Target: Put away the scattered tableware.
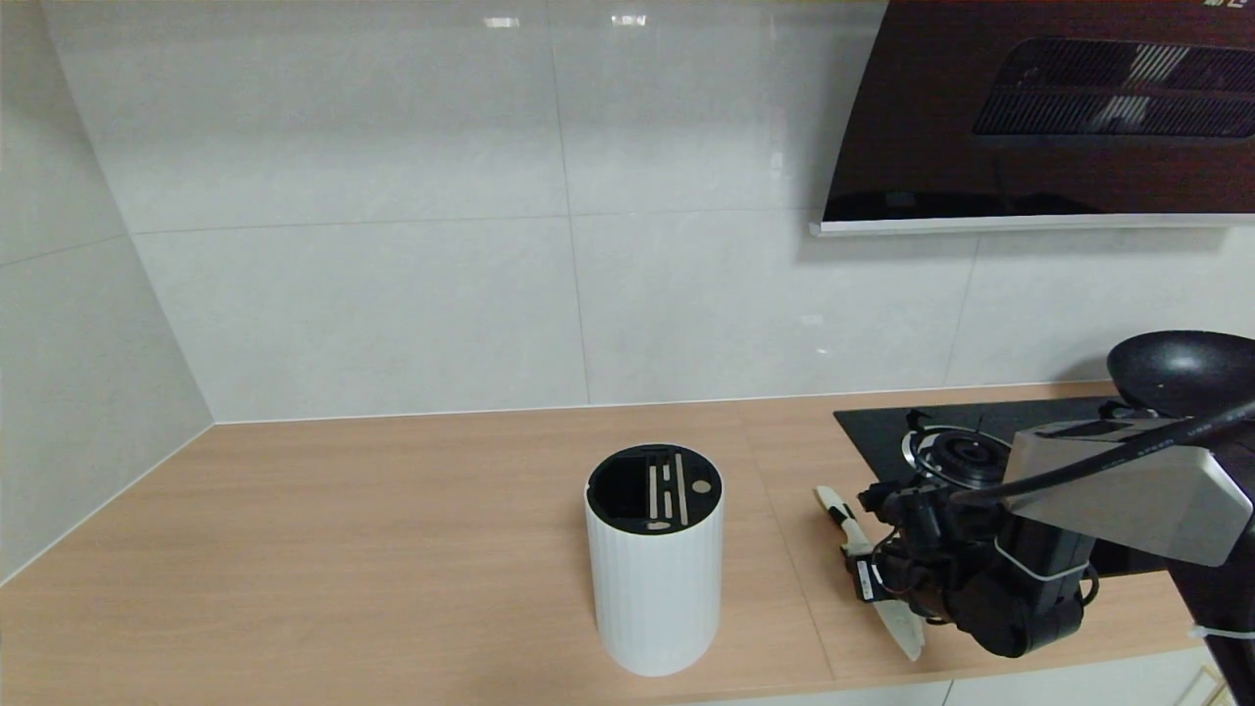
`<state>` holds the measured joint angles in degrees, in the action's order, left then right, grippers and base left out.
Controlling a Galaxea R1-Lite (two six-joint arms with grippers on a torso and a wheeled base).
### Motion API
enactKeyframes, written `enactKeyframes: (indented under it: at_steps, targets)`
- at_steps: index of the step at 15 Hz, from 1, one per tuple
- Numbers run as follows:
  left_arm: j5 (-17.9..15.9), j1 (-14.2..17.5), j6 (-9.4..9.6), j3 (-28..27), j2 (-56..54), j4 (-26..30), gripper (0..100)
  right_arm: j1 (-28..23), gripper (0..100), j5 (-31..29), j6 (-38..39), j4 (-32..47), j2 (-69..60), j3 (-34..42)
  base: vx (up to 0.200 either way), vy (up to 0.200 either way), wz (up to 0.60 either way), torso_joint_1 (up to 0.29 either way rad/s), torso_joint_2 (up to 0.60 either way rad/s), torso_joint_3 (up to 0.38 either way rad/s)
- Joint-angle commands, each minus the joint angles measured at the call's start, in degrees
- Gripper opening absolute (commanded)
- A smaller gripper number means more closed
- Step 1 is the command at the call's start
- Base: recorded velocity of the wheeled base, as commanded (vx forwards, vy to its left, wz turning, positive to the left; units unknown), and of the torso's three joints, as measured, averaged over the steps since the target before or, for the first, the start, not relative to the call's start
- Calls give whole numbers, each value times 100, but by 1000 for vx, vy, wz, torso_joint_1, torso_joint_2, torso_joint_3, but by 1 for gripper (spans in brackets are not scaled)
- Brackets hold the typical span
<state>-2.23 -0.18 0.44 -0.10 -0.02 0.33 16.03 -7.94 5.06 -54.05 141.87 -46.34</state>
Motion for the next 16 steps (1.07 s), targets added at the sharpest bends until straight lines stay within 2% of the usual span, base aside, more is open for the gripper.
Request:
enactKeyframes:
  at_steps: [1,11,13,14,15,16]
  targets:
    - [3,1,0,1,2,2,100,5,0,-6,4,-44,-441,178,0,0,0,0,0,0]
    - [-5,1,0,1,2,2,100,155,0,11,153,0,-2357,933,0,0,0,0,0,0]
    - [-14,1,53,1,2,-7,100,304,0,11,162,0,-2639,986,0,0,0,0,0,0]
    - [-41,1,176,10,2,-7,100,357,0,3,171,-9,-2814,1004,0,0,0,0,0,0]
    - [-216,1,273,-43,2,-7,100,445,0,11,197,-9,-3043,995,0,0,0,0,0,0]
    - [-823,-8,255,-535,82,64,100,559,0,38,215,9,-3307,951,0,0,0,0,0,0]
